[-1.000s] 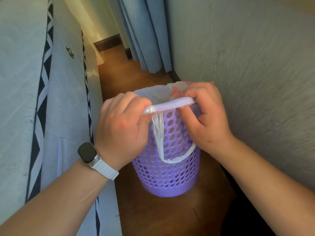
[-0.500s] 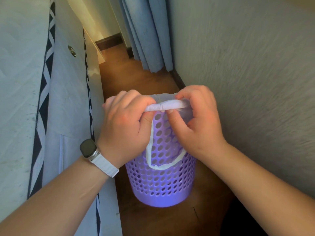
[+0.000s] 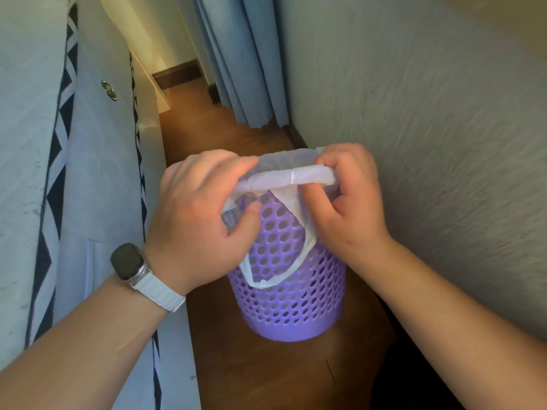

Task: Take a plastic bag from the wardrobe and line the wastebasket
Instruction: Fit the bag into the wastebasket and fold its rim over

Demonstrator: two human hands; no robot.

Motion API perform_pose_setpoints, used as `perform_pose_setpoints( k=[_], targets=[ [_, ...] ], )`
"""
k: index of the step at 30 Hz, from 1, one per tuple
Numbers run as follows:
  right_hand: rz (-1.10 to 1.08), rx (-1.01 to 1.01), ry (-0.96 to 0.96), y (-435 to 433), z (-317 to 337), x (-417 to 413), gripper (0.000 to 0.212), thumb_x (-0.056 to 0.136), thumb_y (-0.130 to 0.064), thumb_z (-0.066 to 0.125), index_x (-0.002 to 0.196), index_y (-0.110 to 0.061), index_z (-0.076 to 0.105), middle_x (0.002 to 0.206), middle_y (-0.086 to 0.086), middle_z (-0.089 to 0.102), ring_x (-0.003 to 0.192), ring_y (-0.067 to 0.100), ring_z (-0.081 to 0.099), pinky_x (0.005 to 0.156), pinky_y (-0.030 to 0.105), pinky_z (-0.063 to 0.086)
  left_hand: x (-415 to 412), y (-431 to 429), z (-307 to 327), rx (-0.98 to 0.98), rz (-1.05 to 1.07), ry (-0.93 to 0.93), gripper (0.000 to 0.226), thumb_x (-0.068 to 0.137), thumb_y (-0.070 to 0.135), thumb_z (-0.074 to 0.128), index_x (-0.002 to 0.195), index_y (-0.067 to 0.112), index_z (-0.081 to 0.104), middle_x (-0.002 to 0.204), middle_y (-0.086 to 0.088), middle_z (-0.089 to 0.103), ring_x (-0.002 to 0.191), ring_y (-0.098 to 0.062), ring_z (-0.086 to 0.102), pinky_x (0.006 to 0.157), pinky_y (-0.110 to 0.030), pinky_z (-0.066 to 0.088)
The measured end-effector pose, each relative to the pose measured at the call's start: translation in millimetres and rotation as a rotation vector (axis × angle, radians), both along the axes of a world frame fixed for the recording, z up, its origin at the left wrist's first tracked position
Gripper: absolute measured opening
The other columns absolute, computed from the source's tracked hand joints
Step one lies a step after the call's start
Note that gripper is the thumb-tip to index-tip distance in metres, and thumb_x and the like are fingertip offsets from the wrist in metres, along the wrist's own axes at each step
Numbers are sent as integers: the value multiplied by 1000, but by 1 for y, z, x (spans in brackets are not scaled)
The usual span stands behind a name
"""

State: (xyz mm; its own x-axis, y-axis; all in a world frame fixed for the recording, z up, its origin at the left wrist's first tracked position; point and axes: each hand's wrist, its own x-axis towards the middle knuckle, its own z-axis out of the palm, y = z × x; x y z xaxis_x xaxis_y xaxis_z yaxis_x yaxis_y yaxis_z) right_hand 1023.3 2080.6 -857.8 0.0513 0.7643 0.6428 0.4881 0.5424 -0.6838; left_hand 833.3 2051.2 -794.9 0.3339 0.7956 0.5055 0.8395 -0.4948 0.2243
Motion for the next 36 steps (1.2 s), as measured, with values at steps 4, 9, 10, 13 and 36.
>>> perform_pose_setpoints(
  k=[4,9,10,13,36],
  targets=[
    [-58,4,-46,-8,6,-14,17,83,-24,58,84,-6,59,88,6,58,86,24,53,84,43,38,16,-9,-2,-20,14,25,35,89,28,53,119,11,64,108,-5,66,101,-26,61,89,-42,41],
    [-23,-45,-58,-20,9,-28,20,85,-28,59,88,-9,60,89,5,59,88,26,56,84,44,41,13,-5,-4,-22,77,48,26,97,26,43,107,19,66,89,-1,60,83,-27,57,79,-43,35],
    [10,-50,-52,-21,11,-28,21,85,-29,59,91,-9,61,91,4,60,91,25,57,85,46,42,10,-4,-4,-29,86,53,24,97,26,43,103,19,65,87,-1,59,83,-26,56,79,-43,35],
    [92,-28,-79,-16,12,-18,27,86,-32,60,101,-9,64,103,4,62,102,23,59,92,54,43,0,3,-5,-63,120,47,21,95,24,42,95,19,62,85,1,55,82,-25,53,78,-39,31],
    [-98,-55,-98,-19,10,-24,20,86,-32,63,86,-13,59,83,1,54,81,20,51,80,37,37,12,-3,-2,-91,33,4,28,95,35,45,101,17,66,84,3,55,81,-23,56,78,-42,39]
  ],
)
